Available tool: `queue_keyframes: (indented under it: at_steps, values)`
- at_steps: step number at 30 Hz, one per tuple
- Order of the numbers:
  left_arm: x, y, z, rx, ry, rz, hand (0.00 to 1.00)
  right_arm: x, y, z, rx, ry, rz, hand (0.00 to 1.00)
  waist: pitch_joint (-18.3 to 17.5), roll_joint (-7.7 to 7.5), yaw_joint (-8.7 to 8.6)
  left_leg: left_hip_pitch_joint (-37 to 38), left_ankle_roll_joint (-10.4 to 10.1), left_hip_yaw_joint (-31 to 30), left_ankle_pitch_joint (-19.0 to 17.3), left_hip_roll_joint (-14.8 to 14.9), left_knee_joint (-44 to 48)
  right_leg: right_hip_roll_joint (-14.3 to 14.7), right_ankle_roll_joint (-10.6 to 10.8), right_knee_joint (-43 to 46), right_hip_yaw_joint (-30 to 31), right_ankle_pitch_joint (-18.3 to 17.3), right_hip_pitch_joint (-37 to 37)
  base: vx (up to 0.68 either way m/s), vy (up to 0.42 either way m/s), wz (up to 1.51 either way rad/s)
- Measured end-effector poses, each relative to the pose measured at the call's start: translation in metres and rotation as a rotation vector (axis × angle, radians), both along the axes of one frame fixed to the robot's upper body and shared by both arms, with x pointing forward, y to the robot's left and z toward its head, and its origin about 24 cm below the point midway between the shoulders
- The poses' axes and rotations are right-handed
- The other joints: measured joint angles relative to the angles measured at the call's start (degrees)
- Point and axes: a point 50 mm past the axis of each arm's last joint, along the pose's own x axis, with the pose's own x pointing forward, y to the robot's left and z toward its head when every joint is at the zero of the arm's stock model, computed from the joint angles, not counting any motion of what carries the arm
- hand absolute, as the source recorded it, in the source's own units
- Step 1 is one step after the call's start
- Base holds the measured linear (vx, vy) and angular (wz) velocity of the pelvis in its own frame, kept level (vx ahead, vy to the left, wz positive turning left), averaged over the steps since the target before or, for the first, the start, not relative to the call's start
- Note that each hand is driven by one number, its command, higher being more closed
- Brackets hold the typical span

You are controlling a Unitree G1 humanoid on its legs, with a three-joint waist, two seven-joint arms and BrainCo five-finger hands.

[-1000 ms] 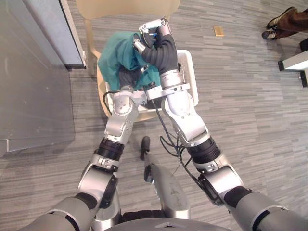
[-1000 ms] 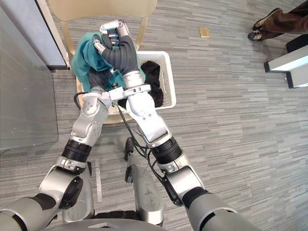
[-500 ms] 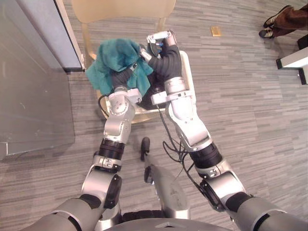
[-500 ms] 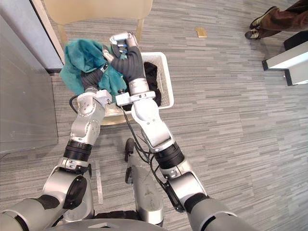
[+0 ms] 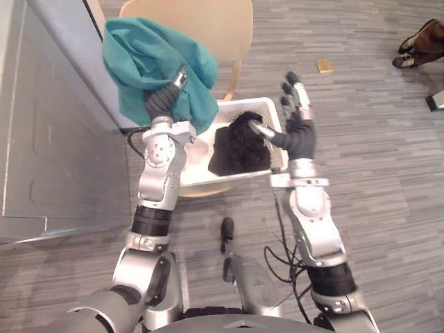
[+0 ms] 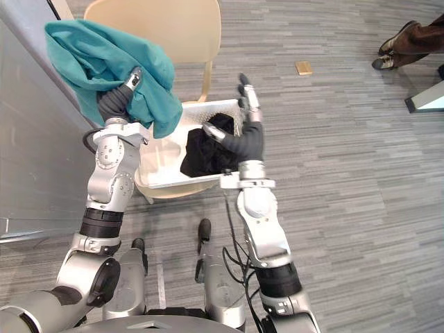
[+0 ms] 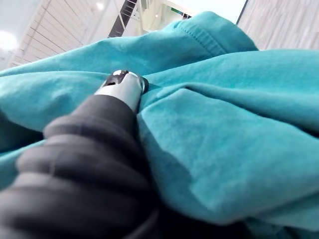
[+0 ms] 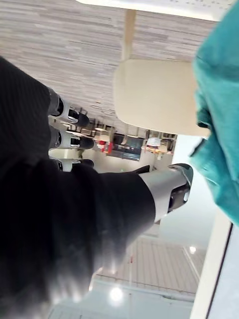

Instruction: Pick up the laundry basket with both hands and put the clothes into the washing machine.

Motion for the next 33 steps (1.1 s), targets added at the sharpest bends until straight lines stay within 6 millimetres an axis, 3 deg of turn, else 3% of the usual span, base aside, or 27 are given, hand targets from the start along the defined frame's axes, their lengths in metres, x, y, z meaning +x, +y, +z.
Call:
queue_keyframes:
  at_steps: [3, 5, 10, 15, 18, 20, 21, 23, 24, 25, 26, 27, 28, 30, 31, 33]
  values:
    - [-0.005, 0.004, -0.006, -0.006, 0.008, 0.007, 1.0, -0.005, -0.013, -0.018, 0.01, 0.086, -0.054, 0.0, -4.38, 1.6, -0.21, 1.08, 0.04, -0.08, -0.01, -0.06, -1.57, -0.12, 0.19, -0.05, -0.66, -0.67, 0.64, 0.09, 0.018, 0.06]
    - [-0.006, 0.006, -0.007, 0.0, 0.005, 0.01, 1.0, -0.007, -0.015, -0.024, 0.029, 0.111, -0.065, 0.0, -5.47, 2.34, -0.42, 2.4, 0.05, -0.39, -0.02, -0.08, -2.44, -0.18, 0.01, 0.01, -1.21, -1.35, 2.01, 0.11, 0.018, 0.13]
    - [-0.03, 0.018, -0.005, -0.006, -0.078, 0.006, 1.0, -0.009, -0.013, -0.044, 0.054, 0.194, -0.044, 0.0, -10.15, 3.87, -0.37, 5.21, 0.11, -1.75, 0.11, -0.16, -4.99, -0.26, -0.17, 0.43, -2.75, -3.26, 4.72, 0.09, 0.015, 0.2]
    - [-0.066, 0.048, -0.024, -0.004, -0.091, 0.067, 1.0, -0.002, -0.01, -0.064, 0.059, 0.286, -0.007, 0.0, -13.04, 4.56, 1.65, 6.51, 0.03, -3.36, 1.81, -0.53, -7.79, -0.17, -0.5, -0.63, -4.31, -3.73, 6.54, 0.04, -0.02, 0.22]
    - [-0.085, 0.07, -0.044, 0.004, -0.03, 0.145, 1.0, 0.0, -0.018, -0.07, 0.06, 0.32, -0.034, 0.0, -13.3, 4.6, 1.83, 5.98, 1.56, -0.22, 5.33, 0.17, -8.18, -0.11, -2.08, 1.15, -6.14, -4.67, 7.19, -0.04, -0.033, 0.52]
    - [-0.094, 0.082, -0.056, 0.017, 0.024, 0.186, 1.0, 0.001, -0.034, -0.067, 0.069, 0.311, -0.094, 0.0, -13.8, 4.46, 1.57, 7.45, 3.03, 4.51, 3.65, 2.65, -7.47, -1.75, -2.43, 1.33, -7.97, -4.93, 7.69, -0.04, 0.028, 0.69]
    - [-0.103, 0.088, -0.065, 0.014, 0.059, 0.217, 1.0, 0.002, -0.04, -0.065, 0.049, 0.313, -0.103, 0.0, -14.2, 5.37, 1.89, 7.71, 2.81, 9.23, 0.92, 6.16, 0.04, -1.37, -2.43, 2.02, -8.22, -4.93, 7.85, -0.06, 0.05, 0.27]
    - [-0.116, 0.093, -0.072, 0.022, 0.089, 0.234, 1.0, -0.001, -0.05, -0.066, 0.007, 0.322, -0.129, 0.0, -15.05, 6.57, 1.08, 10.55, 2.14, 11.68, -1.11, 9.19, 4.97, -1.84, -2.37, 2.68, -9.38, -4.92, 8.02, -0.15, 0.134, 0.24]
    - [-0.121, 0.095, -0.073, 0.035, 0.089, 0.238, 1.0, -0.004, -0.056, -0.068, -0.009, 0.336, -0.145, 0.0, -16.12, 7.65, 0.61, 12.61, 1.04, 11.56, -2.33, 10.31, 5.55, -2.01, -1.96, 2.57, -9.57, -4.63, 7.5, -0.17, 0.247, 0.26]
    - [-0.126, 0.099, -0.07, 0.041, 0.078, 0.257, 1.0, -0.006, -0.059, -0.071, -0.001, 0.346, -0.157, 0.0, -16.65, 8.37, 0.0, 14.16, -1.31, 11.73, -4.87, 9.92, 2.87, -2.61, -1.26, 2.35, -9.54, -3.77, 6.79, -0.16, 0.254, 0.2]
    - [-0.127, 0.1, -0.069, 0.044, 0.074, 0.262, 1.0, -0.008, -0.061, -0.073, 0.002, 0.355, -0.164, 0.0, -17.05, 8.67, -0.14, 14.37, -1.82, 12.13, -6.45, 9.25, 0.93, -2.77, -1.29, 2.24, -9.42, -3.48, 6.32, -0.27, 0.297, 0.13]
    - [-0.129, 0.103, -0.07, 0.055, 0.078, 0.277, 1.0, -0.011, -0.058, -0.084, 0.04, 0.401, -0.165, 0.0, -18.21, 7.07, -0.22, 14.41, -1.62, 13.45, -7.81, 7.35, -2.17, -4.08, -0.7, 1.43, -8.92, -3.1, 5.42, -0.31, 0.291, 0.04]
    - [-0.133, 0.11, -0.072, 0.067, 0.095, 0.31, 1.0, -0.014, -0.05, -0.094, 0.079, 0.441, -0.142, 0.0, -19.11, 5.7, -0.22, 14.59, -0.54, 13.94, -6.58, 4.86, -5.04, -5.93, -0.72, 0.58, -9.18, -4.99, 4.92, -0.29, 0.239, 0.04]
    - [-0.135, 0.114, -0.073, 0.065, 0.099, 0.332, 1.0, -0.014, -0.045, -0.096, 0.111, 0.444, -0.137, 0.0, -20.05, 4.11, -0.38, 14.23, 0.84, 13.63, -4.6, 2.68, -7.12, -7.39, -1.87, 2.53, -8.97, -8.3, 3.53, -0.13, 0.104, 0.19]
    - [-0.135, 0.115, -0.076, 0.056, 0.109, 0.34, 1.0, -0.014, -0.045, -0.096, 0.118, 0.444, -0.14, 0.0, -20.08, 4.0, -0.6, 14.23, 1.63, 12.91, -3.54, 1.63, -7.67, -7.85, -2.0, 4.16, -8.07, -11.5, 3.2, -0.09, 0.085, 0.32]
    - [-0.134, 0.115, -0.08, 0.031, 0.127, 0.353, 1.0, -0.014, -0.045, -0.098, 0.126, 0.449, -0.141, 0.0, -20.07, 4.03, -1.23, 13.81, 1.86, 10.87, -2.51, 0.34, -8.03, -7.72, -2.39, 6.56, -3.98, -14.09, 2.43, -0.05, 0.039, 0.47]
